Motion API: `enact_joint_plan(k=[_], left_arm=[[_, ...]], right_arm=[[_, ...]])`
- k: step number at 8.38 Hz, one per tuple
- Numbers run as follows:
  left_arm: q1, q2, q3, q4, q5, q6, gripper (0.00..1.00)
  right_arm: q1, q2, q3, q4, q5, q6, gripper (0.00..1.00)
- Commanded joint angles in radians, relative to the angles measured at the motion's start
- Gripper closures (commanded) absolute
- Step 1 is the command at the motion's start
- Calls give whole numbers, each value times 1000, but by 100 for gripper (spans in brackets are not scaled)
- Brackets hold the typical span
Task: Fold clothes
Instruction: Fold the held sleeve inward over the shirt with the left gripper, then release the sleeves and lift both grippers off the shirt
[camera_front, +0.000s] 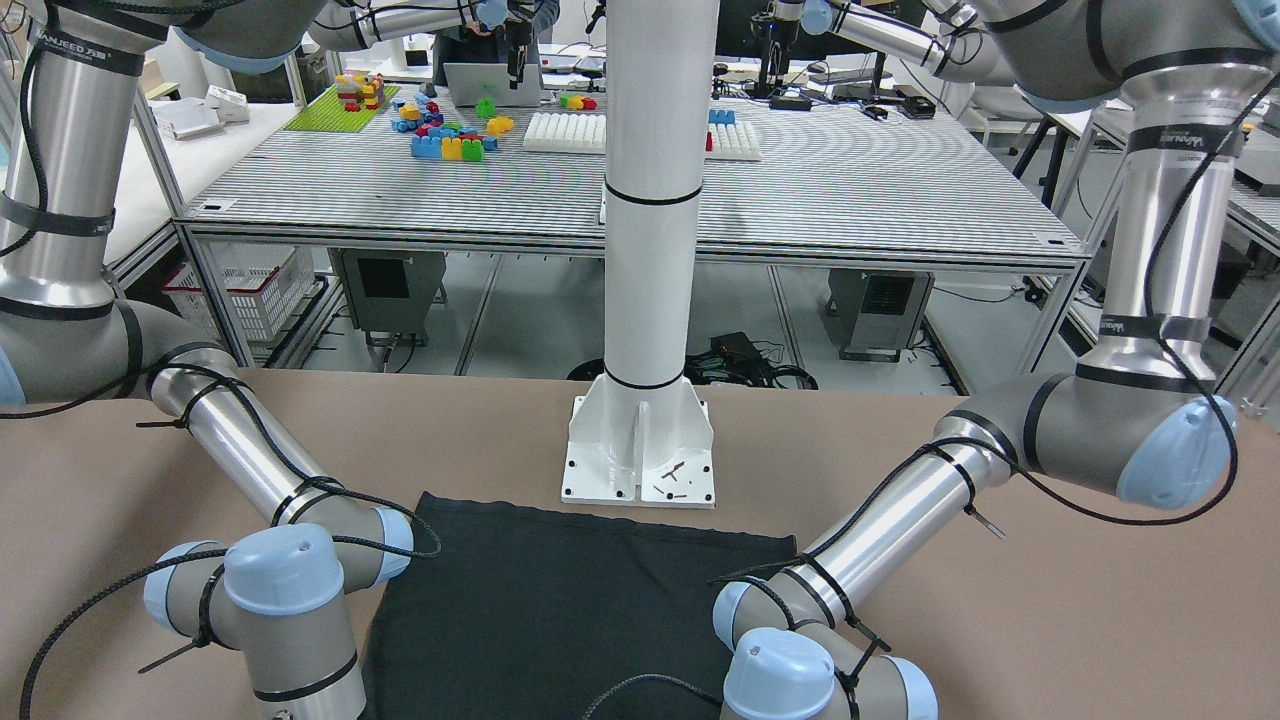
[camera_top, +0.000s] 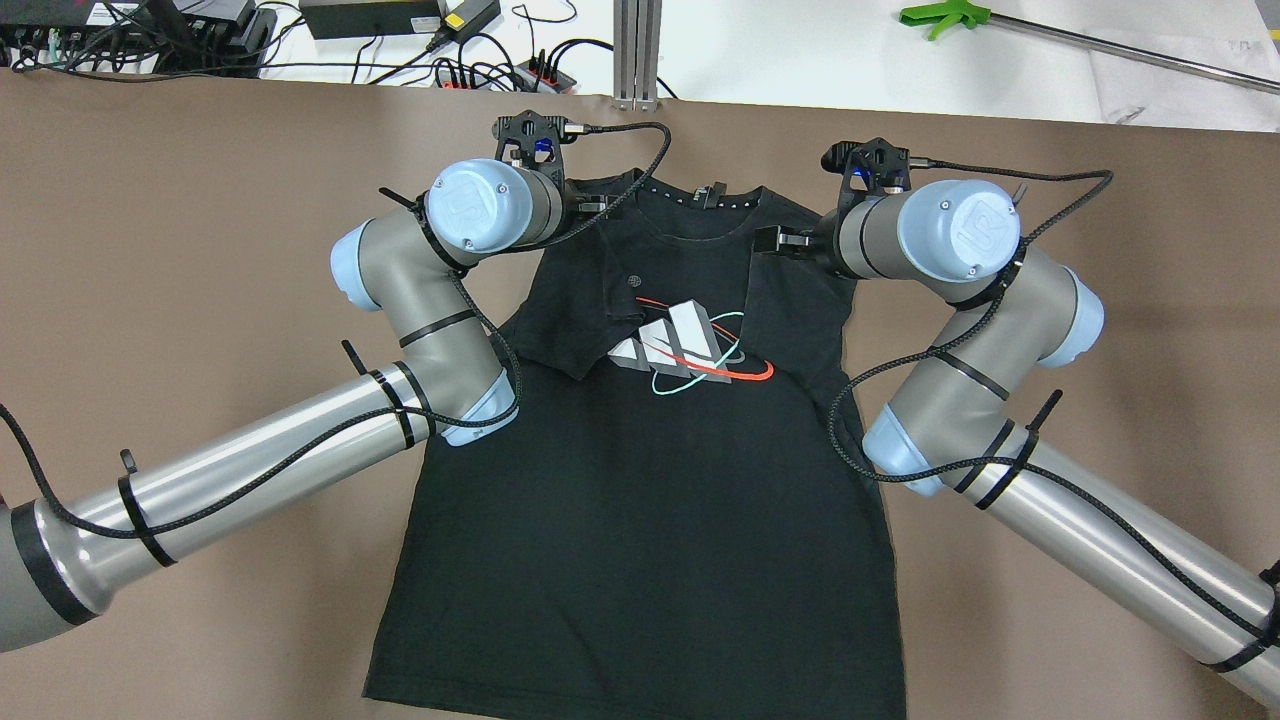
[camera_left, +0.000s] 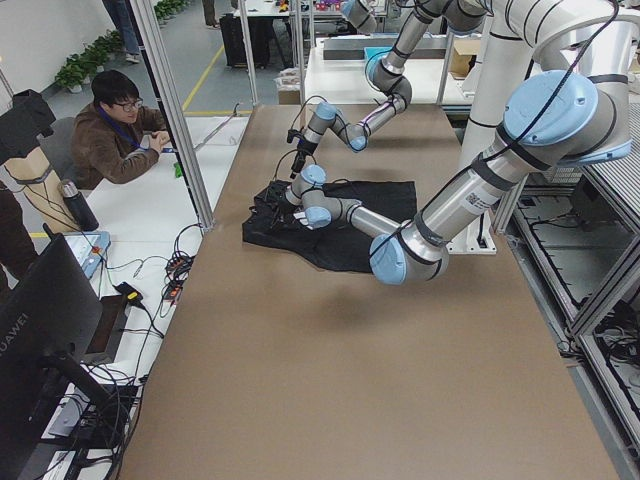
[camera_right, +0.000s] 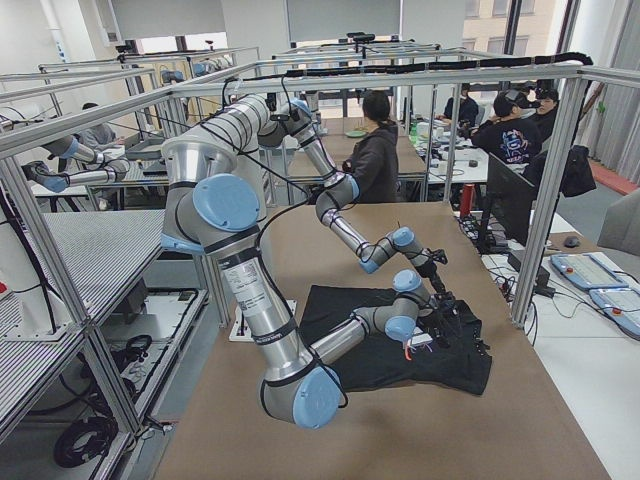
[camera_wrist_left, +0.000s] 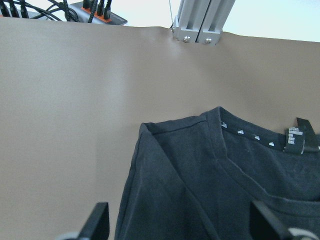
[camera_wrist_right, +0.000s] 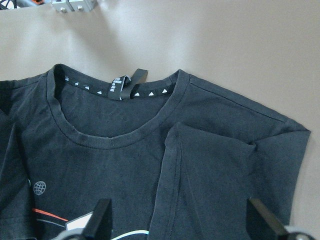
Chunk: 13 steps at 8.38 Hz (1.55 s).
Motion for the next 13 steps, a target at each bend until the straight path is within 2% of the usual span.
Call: enact_joint_plan(k=[1, 5, 7, 9, 10, 11, 13], left_arm=[[-2, -67, 119, -38, 39, 0, 0], [-4, -105, 264, -124, 47, 0, 0], [-5, -119, 287, -124, 45, -1, 0], [-5, -173, 359, -128, 44, -1, 2], [-5, -173, 359, -138, 44, -1, 17], [-5, -173, 361, -144, 44, -1, 49], [-7, -173, 361, -144, 39, -1, 97]], right_arm=[[0, -2, -2, -1, 0, 0, 6], [0, -2, -3, -2, -2, -3, 6], [0, -2, -3, -2, -2, -6, 6], [0, -2, -3, -1, -2, -6, 6], [0, -2, -3, -1, -3, -5, 6], [-1, -2, -3, 1, -2, -3, 6], [0, -2, -3, -1, -3, -6, 6]])
